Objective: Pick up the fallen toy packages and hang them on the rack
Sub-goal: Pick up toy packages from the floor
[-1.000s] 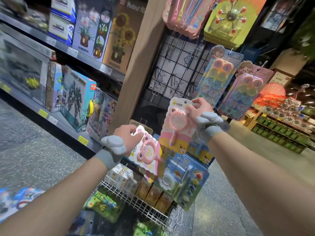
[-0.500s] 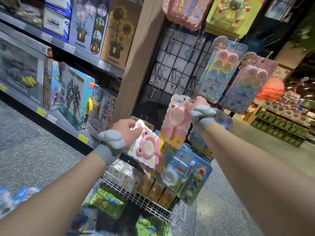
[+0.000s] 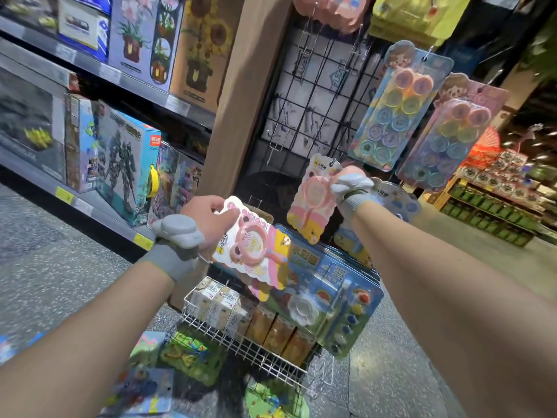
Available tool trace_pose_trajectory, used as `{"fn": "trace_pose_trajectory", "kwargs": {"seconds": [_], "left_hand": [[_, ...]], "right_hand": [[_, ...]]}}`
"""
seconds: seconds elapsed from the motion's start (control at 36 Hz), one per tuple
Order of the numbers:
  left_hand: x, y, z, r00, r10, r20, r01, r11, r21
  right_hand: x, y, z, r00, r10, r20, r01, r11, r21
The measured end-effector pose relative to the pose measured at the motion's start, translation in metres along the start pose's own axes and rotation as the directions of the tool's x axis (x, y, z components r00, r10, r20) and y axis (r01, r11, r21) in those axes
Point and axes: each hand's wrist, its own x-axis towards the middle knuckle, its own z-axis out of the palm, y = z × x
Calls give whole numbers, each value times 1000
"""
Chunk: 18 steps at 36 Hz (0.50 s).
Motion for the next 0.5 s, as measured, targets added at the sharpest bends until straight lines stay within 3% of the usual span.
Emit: {"fn": "trace_pose_trajectory", "kwargs": {"seconds": [0.08,0.19,0.28,0.36,0.47,0.5], "left_hand": [[0,0,-3,1000,-10,1,10,1000,6],[-1,3,-2,1000,-5,12,5,1000,2],[-2,3,-2,1000,-11,17,12,1000,-10],[-3,5,0,1000,-11,6,12,1000,-23],[-5,5,0,1000,-19,0,19,999,-27],[-4,5,-1,1000,-25,3,25,999,-25]], "right_hand": [[2,-4,2,999,-16,50,22,993,-114],[5,-3,3,1000,-10,-1,9,980,-199],[11,-1,3,998,24,-65,-26,1000,-18],[8,2,4,998,-19,-63,22,999,47],[6,3,8,993,99,-59,-92,989,117],[8,3,7,997,64,-44,-57,988,142]]}}
